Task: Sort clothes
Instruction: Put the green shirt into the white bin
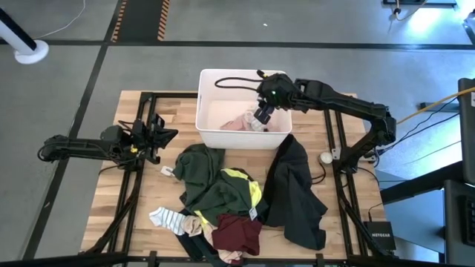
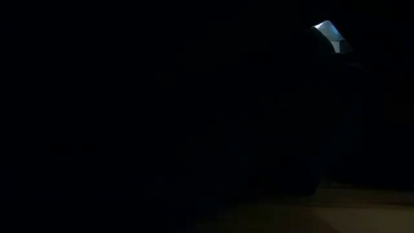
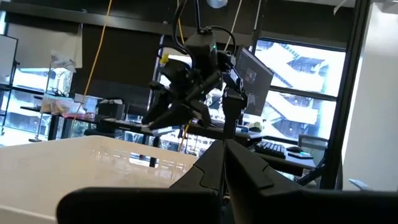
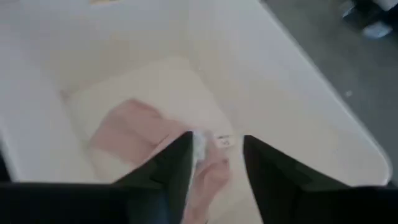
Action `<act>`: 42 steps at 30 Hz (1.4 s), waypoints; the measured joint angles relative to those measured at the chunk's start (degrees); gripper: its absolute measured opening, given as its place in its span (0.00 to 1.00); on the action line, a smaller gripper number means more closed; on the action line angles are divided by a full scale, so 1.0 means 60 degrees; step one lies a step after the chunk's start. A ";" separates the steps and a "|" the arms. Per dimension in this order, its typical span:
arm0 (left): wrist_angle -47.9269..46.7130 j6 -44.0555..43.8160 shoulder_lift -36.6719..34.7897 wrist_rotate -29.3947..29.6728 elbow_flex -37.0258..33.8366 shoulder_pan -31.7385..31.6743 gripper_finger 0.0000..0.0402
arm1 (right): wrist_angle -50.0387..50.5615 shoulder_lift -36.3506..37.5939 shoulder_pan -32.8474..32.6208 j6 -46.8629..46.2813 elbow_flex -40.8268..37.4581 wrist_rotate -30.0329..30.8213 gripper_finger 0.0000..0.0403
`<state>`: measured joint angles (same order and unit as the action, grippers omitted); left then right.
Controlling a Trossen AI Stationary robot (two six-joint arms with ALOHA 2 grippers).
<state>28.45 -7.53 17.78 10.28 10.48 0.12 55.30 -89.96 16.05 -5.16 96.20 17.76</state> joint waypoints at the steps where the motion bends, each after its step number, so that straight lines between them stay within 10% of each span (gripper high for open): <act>1: 0.0007 0.0001 -0.0003 -0.0001 0.0000 0.0000 0.02 | 0.0355 0.0007 -0.0062 -0.0137 0.0127 -0.0274 0.45; 18: 0.0004 -0.0029 -0.0003 -0.0002 0.0000 0.0000 0.02 | 0.3181 0.0041 -0.4281 -0.1443 0.0366 -0.1469 0.53; 29: 0.0007 -0.0022 -0.0002 0.0000 0.0000 0.0000 0.02 | 0.0316 -0.0010 -0.6724 -0.0801 -0.1739 -0.0696 0.53; 42: 0.0007 0.0069 0.0000 0.0393 0.0000 -0.0004 0.02 | -0.5550 -0.0369 -0.6922 0.0391 -0.3646 -0.1269 0.53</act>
<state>28.49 -7.11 17.78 12.64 10.48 0.10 22.00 -92.18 -25.48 -2.82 74.32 10.14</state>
